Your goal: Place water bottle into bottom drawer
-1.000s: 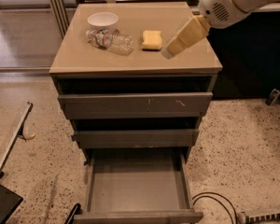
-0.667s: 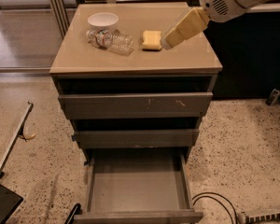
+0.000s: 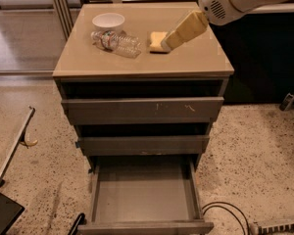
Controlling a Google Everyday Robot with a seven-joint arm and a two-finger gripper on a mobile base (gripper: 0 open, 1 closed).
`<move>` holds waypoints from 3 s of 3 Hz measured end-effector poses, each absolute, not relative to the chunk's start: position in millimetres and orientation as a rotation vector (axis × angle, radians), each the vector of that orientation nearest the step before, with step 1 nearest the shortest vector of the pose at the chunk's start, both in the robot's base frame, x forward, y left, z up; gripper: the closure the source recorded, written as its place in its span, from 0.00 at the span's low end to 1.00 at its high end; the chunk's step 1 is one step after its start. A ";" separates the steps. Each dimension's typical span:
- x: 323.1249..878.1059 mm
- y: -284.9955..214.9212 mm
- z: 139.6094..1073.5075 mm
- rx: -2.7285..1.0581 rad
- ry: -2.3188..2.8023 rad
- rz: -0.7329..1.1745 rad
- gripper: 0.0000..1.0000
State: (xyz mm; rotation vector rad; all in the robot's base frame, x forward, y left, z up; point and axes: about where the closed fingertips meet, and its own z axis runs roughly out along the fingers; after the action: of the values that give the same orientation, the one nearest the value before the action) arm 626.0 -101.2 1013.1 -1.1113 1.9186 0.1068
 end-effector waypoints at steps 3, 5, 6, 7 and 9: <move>802.4 2.6 896.4 -1.105 1.856 0.197 0.00; 803.2 3.4 894.7 -1.088 1.858 0.205 0.00; 803.3 3.5 894.7 -1.088 1.858 0.206 0.00; 815.4 23.0 880.8 -1.101 1.859 0.300 0.00; 834.4 66.4 856.1 -1.145 1.846 0.481 0.09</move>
Offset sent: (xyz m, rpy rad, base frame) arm 0.2037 0.1208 -0.1194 0.1023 -0.0528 0.0683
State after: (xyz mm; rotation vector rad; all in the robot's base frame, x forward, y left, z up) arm 834.4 66.4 856.1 -1.1445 1.8459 0.4812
